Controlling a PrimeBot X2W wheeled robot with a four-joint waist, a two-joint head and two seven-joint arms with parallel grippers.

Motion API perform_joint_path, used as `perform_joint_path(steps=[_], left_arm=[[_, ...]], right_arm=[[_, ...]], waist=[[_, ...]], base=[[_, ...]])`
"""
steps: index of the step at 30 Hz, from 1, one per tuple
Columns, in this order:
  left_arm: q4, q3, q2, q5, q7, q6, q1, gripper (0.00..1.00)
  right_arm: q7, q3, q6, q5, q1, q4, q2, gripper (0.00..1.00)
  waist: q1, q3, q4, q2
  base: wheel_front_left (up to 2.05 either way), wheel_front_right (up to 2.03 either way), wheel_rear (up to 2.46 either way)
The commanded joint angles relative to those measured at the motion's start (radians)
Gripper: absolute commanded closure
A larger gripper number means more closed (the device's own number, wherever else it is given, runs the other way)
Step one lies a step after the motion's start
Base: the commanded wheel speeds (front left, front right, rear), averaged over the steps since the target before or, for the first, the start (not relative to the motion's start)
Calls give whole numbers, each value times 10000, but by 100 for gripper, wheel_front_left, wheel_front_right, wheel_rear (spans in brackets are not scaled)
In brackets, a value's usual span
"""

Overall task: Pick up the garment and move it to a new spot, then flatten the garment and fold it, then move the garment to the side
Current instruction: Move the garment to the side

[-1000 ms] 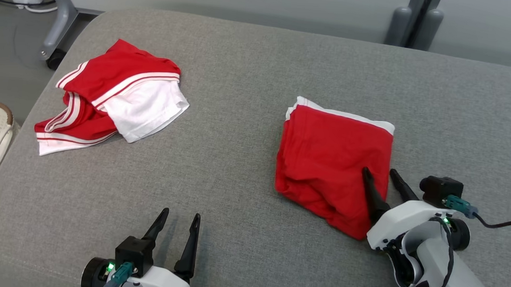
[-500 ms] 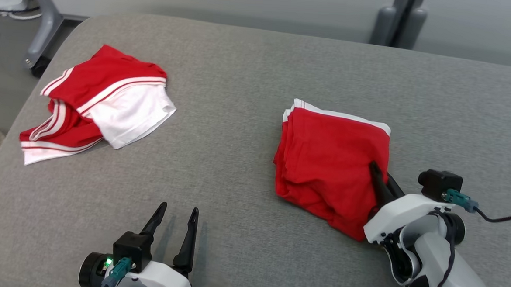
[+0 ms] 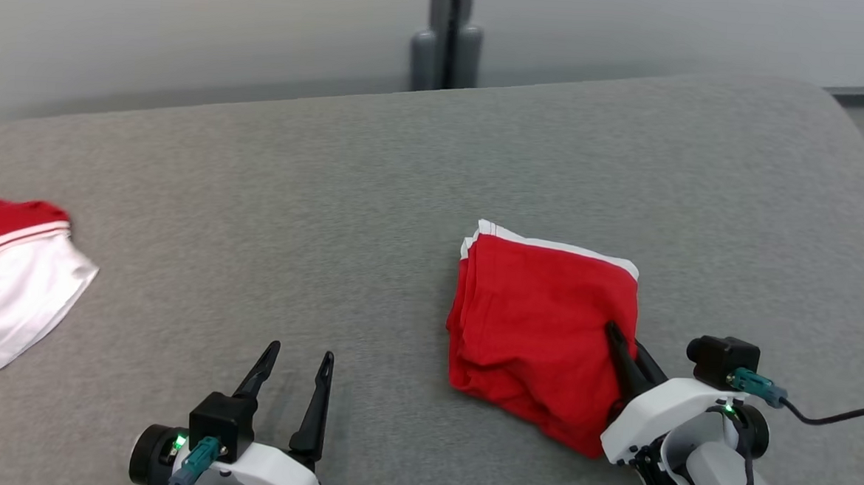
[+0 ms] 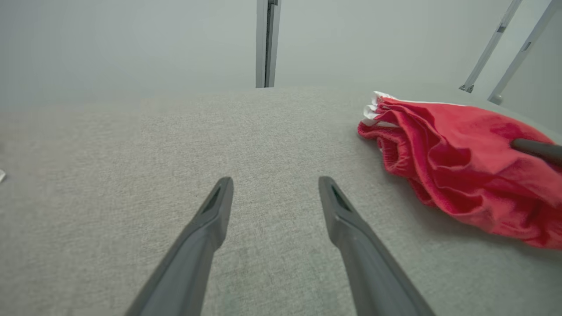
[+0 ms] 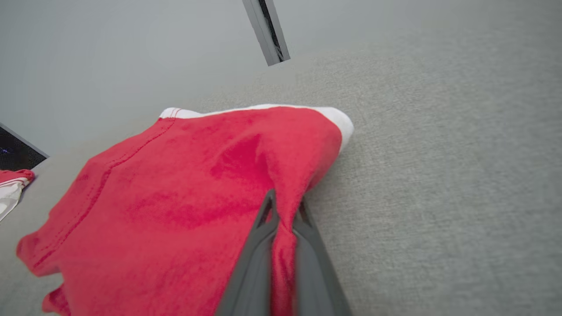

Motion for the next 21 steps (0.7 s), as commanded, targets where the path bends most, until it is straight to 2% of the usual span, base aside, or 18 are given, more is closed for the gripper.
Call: perform_joint_path(steps=[1,6,12,16,21], left_arm=[[-34,16,37,67,-19,-32,-127,0],[-41,-30,41,124,-19,-82,-159,0],[-45,-106,46,241,-19,-223,-311,0],[-51,-153,44,316,-21,-250,-438,0],[-10,-155,49,539,-20,-391,-644,0]], right_arm=[[-1,34,1,35,152,-45,-75,100],[-3,216,1,45,362,-252,-65,100],[-1,308,1,-194,434,-426,-57,100],[-1,360,1,-518,336,-465,-60,100],[-1,153,1,-1453,-199,-154,-98,100]], waist=[[0,-187,-1380,0],[0,-136,-2600,0],[0,33,-3559,0],[0,252,-3806,0],[0,681,-3569,0]], base=[[0,0,0],[0,0,0],[0,0,0],[0,0,0],[0,0,0]])
